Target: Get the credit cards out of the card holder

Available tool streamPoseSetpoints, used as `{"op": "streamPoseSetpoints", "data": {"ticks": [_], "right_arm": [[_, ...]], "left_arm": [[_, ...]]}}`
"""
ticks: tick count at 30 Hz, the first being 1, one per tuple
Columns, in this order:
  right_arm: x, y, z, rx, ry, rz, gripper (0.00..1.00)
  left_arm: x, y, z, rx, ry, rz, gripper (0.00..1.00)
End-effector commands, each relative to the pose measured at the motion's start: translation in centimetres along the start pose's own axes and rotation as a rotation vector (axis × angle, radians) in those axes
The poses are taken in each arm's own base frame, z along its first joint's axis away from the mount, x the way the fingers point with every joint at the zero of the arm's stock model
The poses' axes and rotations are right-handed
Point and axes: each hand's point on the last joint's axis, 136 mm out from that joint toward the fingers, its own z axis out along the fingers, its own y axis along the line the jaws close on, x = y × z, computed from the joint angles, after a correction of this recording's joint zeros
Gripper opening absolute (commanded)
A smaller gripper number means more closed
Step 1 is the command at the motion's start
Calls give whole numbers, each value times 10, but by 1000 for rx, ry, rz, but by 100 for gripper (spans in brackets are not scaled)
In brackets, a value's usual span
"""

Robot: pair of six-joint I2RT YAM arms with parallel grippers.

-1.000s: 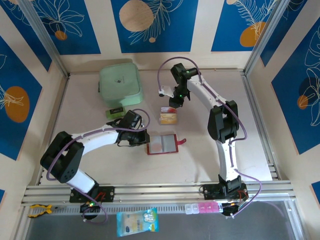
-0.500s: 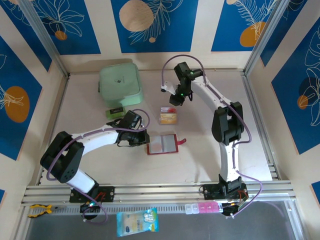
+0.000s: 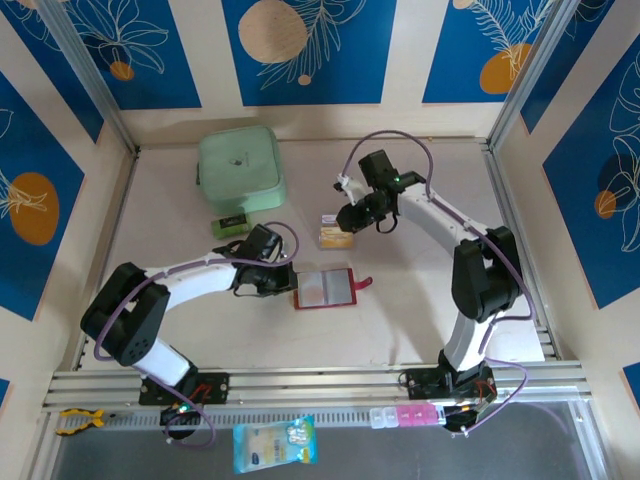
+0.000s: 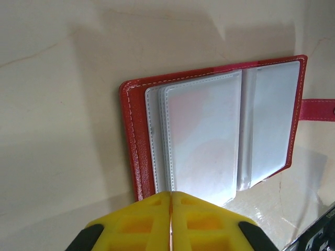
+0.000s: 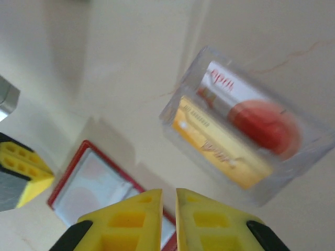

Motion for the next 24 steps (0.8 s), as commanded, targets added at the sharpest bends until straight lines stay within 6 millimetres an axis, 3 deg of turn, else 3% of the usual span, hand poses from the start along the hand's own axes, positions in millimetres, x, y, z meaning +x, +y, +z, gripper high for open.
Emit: {"op": "streamPoseSetpoints", "data": {"ticks": [1,12,17,24], "right_arm": [[-5,30,-4,-132,-78,209,13],[33,73,16,-216,5,454,11],[47,76,23,-211,49,516,10],[62,82,33,-230,81,537,18]], "left_arm": [[0,4,3,7,6,-7,9],[4,4,9,17,29,-2,6],[8,7,15,12,48,-4,5],[11,13,17,-10,58,-3,5]]}}
